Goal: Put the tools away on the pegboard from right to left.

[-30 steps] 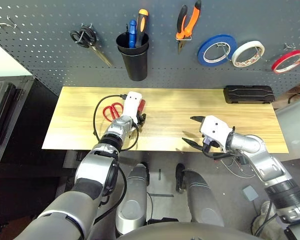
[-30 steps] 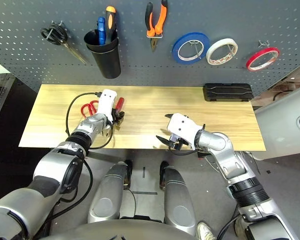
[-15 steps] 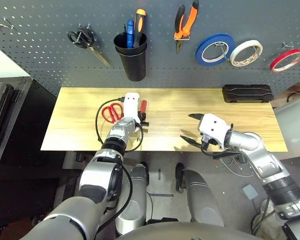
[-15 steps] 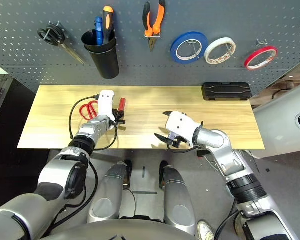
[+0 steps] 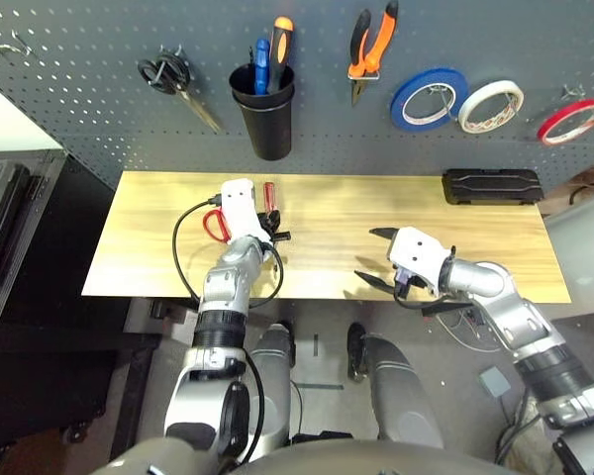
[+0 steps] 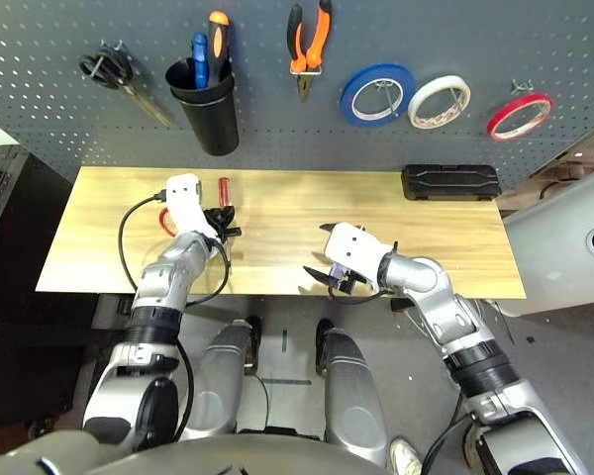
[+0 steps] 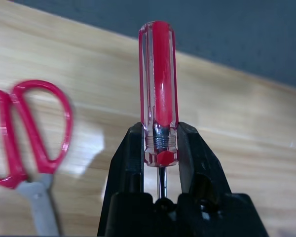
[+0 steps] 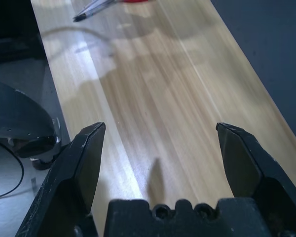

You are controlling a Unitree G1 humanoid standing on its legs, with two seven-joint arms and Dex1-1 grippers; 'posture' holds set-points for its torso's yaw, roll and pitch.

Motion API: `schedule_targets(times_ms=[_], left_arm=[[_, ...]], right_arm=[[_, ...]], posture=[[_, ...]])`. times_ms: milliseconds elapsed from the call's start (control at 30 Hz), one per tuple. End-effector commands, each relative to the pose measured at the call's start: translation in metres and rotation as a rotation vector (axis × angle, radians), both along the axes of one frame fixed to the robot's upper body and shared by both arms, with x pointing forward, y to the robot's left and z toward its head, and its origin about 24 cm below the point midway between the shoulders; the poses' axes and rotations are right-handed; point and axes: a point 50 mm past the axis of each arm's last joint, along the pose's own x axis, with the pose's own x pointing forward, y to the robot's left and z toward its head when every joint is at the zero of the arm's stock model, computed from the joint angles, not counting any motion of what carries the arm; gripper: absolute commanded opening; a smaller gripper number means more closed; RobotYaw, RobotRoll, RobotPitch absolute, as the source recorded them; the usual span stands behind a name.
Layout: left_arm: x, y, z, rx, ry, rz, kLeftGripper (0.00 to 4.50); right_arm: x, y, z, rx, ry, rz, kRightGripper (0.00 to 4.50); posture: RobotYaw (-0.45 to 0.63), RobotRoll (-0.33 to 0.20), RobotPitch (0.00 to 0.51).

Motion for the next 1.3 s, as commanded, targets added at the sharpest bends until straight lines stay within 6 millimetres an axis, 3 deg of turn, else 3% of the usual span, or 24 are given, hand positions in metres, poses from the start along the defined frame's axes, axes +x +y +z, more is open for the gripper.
schedule_targets(times_ms=[33, 300, 567, 800, 1033, 1300], left_arm=[[-0.013, 0.005, 0.004, -0.027, -0.021, 0.050, 0.83], [-0.037, 0.025, 0.024, -0.044, -0.161, 0.140, 0.83], [-0.051, 0.027, 0.058, -0.046, -0.419, 0.131, 0.83], [-0.059, 0.023, 0.090, -0.019, -0.584, 0.099, 0.83], [-0.065, 0.021, 0.126, -0.005, -0.716, 0.072, 0.83], [-0.065, 0.011, 0.168, 0.004, -0.839, 0.000, 0.83]], right_arm=[[-0.002, 0.000, -0.008, -0.012, 0.024, 0.012, 4.50], [0.003, -0.002, -0.008, -0.017, 0.016, 0.020, 4.50], [0.009, -0.006, -0.005, 0.004, 0.002, 0.019, 4.50], [0.016, -0.021, 0.004, 0.097, 0.013, -0.023, 4.50], [0.022, -0.035, 0.018, 0.254, 0.016, -0.013, 4.50], [0.039, -0.065, 0.052, 0.336, -0.008, -0.002, 4.50]], posture=[[0.27, 0.000, 0.289], [0.30, 0.000, 0.285], [0.33, 0.000, 0.278], [0.36, 0.000, 0.267], [0.38, 0.000, 0.259], [0.37, 0.000, 0.251]])
